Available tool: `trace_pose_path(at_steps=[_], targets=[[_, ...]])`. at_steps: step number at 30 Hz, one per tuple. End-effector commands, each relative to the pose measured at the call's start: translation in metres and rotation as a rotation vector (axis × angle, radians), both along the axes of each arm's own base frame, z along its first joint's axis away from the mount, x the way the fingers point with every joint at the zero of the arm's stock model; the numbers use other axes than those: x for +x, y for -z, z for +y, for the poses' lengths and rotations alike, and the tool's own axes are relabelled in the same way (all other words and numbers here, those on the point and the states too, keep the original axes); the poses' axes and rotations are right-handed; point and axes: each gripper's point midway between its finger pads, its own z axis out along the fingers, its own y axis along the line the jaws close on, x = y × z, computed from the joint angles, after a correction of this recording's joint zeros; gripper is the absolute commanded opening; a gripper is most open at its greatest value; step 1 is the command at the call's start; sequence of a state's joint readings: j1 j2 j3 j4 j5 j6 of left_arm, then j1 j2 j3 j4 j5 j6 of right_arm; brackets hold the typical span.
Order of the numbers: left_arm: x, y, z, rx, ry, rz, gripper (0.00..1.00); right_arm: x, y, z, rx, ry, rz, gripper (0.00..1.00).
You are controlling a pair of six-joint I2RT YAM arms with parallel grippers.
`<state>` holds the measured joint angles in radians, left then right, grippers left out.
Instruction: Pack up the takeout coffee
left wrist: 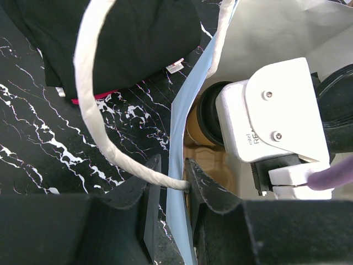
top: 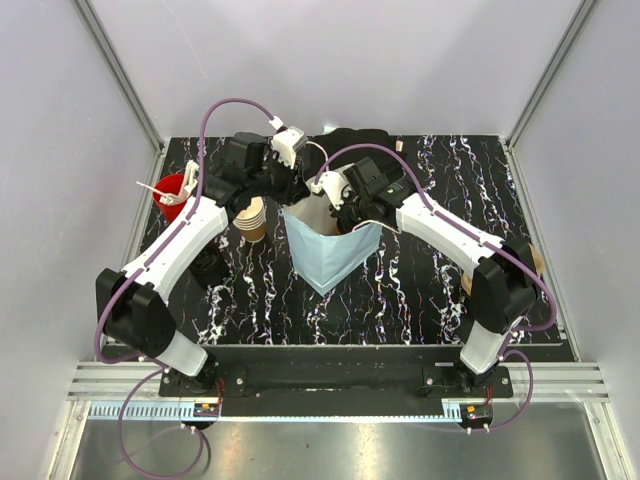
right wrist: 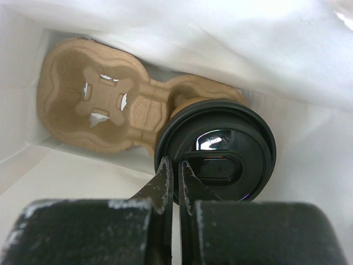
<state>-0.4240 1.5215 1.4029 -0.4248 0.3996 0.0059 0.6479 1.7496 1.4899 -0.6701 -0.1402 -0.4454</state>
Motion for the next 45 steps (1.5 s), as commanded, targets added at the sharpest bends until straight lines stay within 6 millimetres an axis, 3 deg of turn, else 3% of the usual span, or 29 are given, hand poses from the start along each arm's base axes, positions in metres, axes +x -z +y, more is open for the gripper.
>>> trace_pose_path(at_steps=[1,45], targets=[[0.001,-0.034,-0.003,-0.041,0.008,-0.087,0.27,0.009,-0.011,0.002,0.029,-0.002,-0.052,0.00],[-0.001,-0.034,-0.003,-0.045,0.015,-0.087,0.27,0.013,0.003,0.001,0.043,-0.005,-0.038,0.00]])
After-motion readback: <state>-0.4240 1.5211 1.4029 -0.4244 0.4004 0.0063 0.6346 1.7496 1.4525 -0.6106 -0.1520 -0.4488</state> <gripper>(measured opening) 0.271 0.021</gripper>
